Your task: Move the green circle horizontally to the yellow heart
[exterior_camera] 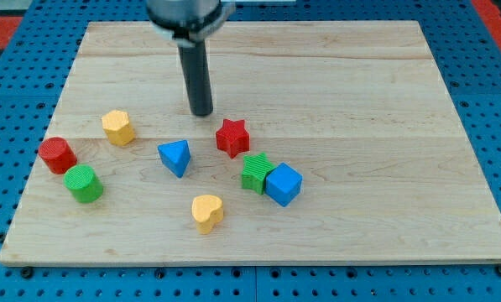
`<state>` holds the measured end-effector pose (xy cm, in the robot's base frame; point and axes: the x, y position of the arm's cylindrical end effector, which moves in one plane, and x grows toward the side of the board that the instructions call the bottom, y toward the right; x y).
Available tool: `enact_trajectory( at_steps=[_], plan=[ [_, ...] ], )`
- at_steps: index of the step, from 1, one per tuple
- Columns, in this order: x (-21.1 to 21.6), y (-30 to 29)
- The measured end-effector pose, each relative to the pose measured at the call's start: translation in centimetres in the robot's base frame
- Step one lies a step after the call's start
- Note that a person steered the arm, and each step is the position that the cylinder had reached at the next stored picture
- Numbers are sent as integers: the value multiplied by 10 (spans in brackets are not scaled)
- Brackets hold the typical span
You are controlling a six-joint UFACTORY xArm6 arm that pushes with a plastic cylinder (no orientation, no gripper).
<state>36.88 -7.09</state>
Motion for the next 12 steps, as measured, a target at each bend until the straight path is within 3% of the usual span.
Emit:
enact_trajectory(
  at_steps=[1, 2, 3, 4, 5, 6, 7, 8, 9, 10, 11, 12],
  plan=[
    [18, 56],
    [97, 40],
    [107, 44],
    [68, 126],
    [125, 156],
    [165, 125],
    [156, 89],
    [105, 103],
    [25, 26],
    [10, -85],
    [44, -114],
    [104, -84]
  ],
)
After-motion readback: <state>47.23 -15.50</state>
